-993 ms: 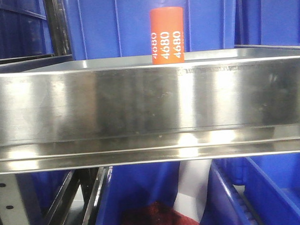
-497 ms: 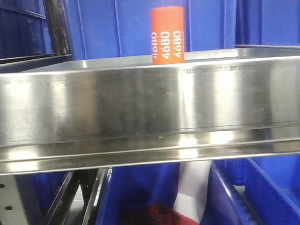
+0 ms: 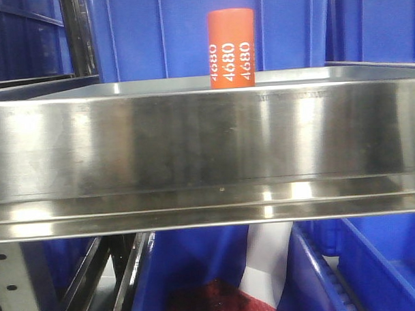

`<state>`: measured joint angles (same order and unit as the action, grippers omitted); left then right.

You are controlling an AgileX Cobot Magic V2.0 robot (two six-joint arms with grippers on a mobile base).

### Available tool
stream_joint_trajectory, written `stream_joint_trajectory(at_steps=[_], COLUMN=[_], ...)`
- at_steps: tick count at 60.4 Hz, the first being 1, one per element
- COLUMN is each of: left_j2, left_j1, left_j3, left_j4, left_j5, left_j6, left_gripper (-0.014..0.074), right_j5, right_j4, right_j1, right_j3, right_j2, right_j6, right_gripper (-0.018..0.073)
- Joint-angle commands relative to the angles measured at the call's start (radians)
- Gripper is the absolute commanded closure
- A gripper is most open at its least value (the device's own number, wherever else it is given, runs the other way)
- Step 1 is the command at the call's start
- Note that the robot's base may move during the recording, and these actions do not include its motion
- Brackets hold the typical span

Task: Grab orange capacitor from left shelf to right conveyor

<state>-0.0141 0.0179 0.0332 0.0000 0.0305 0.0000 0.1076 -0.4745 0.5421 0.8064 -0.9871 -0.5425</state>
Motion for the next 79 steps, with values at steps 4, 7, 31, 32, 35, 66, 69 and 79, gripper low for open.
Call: stream_joint_trajectory(at_steps=[4, 7, 31, 32, 35, 66, 69, 79], left_j2=[0.006, 0.006, 0.006, 0.006, 0.006, 0.006, 0.006, 0.006], left_j1=[-0.001, -0.001, -0.001, -0.001, -0.001, -0.001, -0.001, -0.001], left_j3=[-0.008, -0.008, -0.008, -0.008, -0.008, -0.008, -0.008, -0.008], left_j4=[-0.006, -0.006, -0.006, -0.006, -0.006, -0.006, -0.006, -0.006], left_j5=[-0.084, -0.084, -0.084, -0.084, -0.084, -0.084, -0.084, -0.084], left_j6=[0.000, 0.000, 0.000, 0.000, 0.000, 0.000, 0.000, 0.000], left_gripper=[0.0701, 0.0701, 0.0701, 0.0701, 0.0701, 0.0701, 0.0701, 0.0701], right_j5=[-0.071, -0.072, -0.141, -0.149, -0.181, -0.433, -0.457, -0.470], right_j4=[-0.019, -0.019, -0.019, -0.019, -0.019, 0.061, 0.061, 0.060], right_j1=[0.052, 0.059, 0.080, 0.080, 0.080, -0.034, -0.037, -0.029], right_j3=[0.075, 0.076, 0.076, 0.076, 0.076, 0.076, 0.076, 0.076], right_j2=[-0.106, -0.132, -0.278, -0.289, -0.315, -0.451, -0.457, -0.491], right_j6=[0.000, 0.000, -0.002, -0.002, -0.002, -0.002, -0.002, -0.002], right_gripper=[-0.0096, -0.0074, -0.0066, -0.0066, -0.0066, -0.0066, -0.0066, -0.0066])
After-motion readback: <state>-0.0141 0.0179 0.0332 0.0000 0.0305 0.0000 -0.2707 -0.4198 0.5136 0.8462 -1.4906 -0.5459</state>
